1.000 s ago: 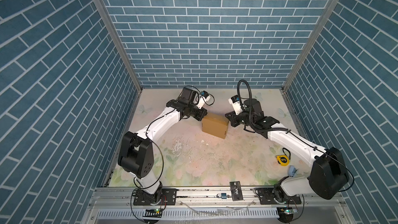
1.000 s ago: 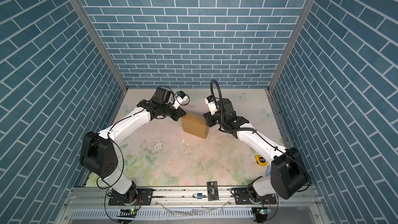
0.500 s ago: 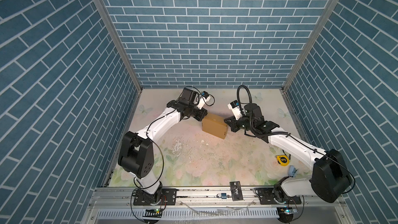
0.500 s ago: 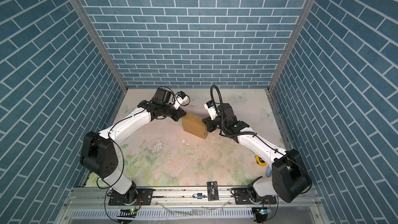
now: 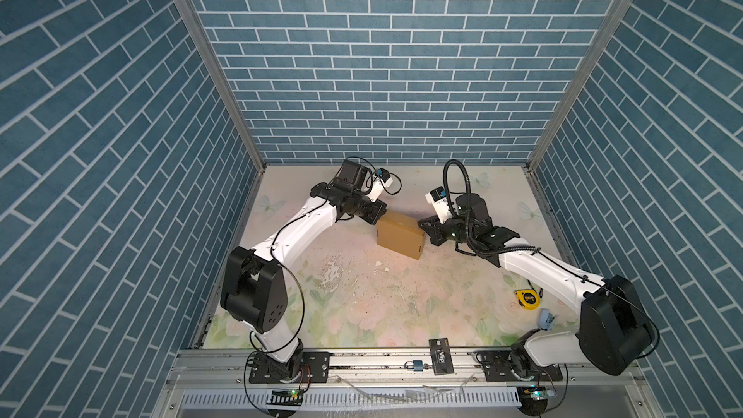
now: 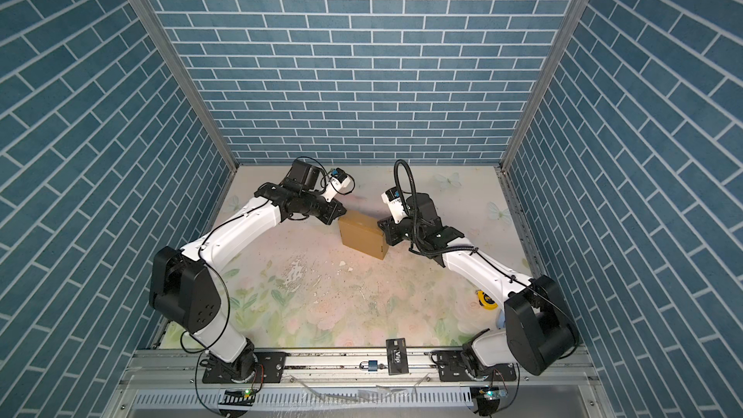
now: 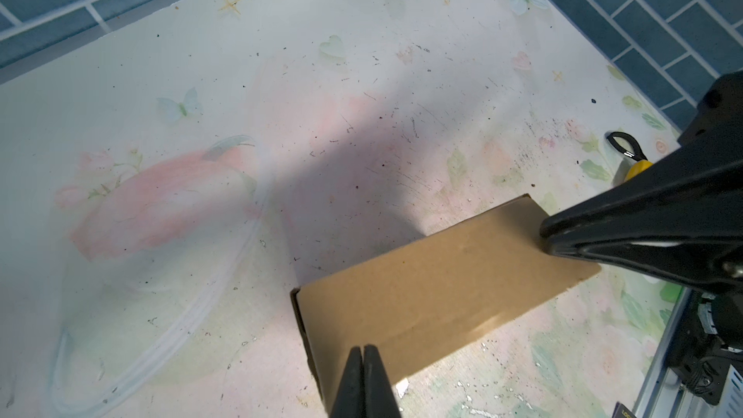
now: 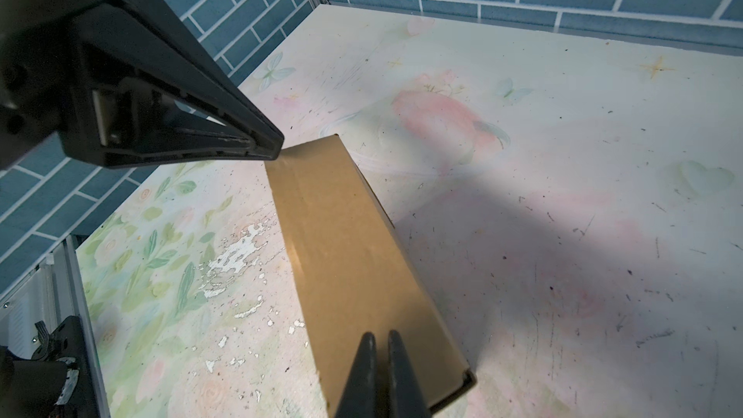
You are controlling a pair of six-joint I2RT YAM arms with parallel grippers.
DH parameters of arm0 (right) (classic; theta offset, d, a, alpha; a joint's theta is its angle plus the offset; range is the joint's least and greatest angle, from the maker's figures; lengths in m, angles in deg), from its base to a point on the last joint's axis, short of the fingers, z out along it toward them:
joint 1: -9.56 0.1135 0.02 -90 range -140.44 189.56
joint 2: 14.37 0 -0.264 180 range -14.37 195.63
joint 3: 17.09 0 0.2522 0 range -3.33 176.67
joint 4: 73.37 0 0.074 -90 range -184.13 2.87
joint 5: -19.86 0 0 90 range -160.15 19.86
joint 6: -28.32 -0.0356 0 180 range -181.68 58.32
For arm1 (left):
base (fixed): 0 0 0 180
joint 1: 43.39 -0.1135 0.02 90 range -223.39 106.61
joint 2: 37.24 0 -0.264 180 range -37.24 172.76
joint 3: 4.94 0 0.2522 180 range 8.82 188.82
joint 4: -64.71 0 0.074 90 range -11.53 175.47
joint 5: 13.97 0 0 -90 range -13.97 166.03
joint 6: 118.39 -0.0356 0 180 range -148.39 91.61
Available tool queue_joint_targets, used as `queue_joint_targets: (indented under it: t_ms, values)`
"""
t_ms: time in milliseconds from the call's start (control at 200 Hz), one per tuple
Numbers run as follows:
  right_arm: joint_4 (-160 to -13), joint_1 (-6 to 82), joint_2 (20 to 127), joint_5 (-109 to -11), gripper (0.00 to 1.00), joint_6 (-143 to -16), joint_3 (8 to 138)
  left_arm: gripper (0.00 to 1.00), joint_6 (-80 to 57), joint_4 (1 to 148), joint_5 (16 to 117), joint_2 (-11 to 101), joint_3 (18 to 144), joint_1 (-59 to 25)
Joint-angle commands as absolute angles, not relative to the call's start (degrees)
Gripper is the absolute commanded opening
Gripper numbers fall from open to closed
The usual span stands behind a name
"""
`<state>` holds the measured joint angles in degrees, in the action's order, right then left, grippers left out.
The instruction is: Fold the paper box
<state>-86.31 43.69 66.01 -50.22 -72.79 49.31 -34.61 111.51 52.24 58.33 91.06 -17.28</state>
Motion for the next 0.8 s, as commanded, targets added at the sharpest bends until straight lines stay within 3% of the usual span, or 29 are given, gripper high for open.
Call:
queue_joint_targets:
  t_ms: [0, 370, 795]
  values:
    - [-90.5, 44.0, 68.0, -51.3, 0.10, -73.0, 48.0, 0.07, -35.0, 111.4, 52.6, 57.9, 88.5, -17.2]
    - [-91.8, 43.9, 66.4, -51.9, 0.10, -71.8, 49.9, 0.10, -34.3, 105.6, 54.3, 59.2, 79.9, -16.9]
    - [-93.5, 44.6, 64.3, -44.1, 0.09, -69.4, 57.6, 0.10, -34.5, 106.2, 54.1, 58.7, 81.1, -16.7]
